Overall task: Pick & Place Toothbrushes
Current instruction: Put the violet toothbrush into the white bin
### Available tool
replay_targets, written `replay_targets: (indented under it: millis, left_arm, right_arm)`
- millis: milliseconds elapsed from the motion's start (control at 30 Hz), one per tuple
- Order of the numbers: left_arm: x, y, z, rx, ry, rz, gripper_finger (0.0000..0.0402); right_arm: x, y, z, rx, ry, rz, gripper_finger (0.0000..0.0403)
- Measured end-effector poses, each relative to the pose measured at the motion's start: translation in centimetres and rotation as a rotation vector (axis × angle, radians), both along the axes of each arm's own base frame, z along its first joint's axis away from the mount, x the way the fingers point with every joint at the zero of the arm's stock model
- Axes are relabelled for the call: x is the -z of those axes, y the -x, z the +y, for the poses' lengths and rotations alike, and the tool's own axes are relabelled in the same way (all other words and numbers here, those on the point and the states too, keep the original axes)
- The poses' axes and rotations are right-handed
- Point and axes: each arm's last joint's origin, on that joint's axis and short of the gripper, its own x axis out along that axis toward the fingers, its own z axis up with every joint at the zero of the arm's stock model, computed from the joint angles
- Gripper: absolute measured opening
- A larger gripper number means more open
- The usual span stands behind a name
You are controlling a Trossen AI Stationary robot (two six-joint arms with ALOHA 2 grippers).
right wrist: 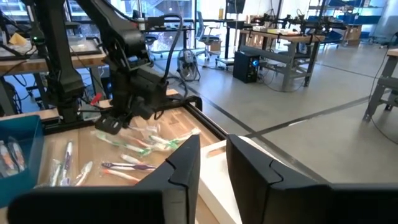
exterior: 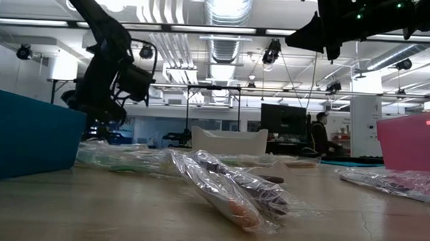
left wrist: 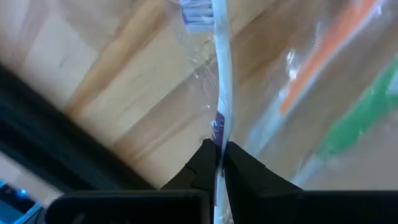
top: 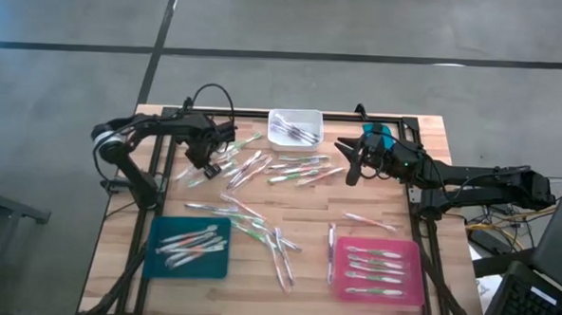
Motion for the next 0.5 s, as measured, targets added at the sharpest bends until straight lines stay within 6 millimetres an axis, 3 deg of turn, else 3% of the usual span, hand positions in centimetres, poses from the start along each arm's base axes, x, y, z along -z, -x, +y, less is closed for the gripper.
replay_targets:
  millis: [200, 500]
  left_arm:
    - [-3.0, 0.4, -0.4, -0.029, 0.001, -0.004, 0.0021]
    - [-7.4, 0.8, -1.3, -0.034, -0.072, -0.332, 0.0021]
  right_arm:
    - [0.0, 0.0, 0.0, 0.0, 0.0, 0.0, 0.0096]
    - [0.0, 0.0, 0.0, -0.002, 0.031, 0.016, 0.0116]
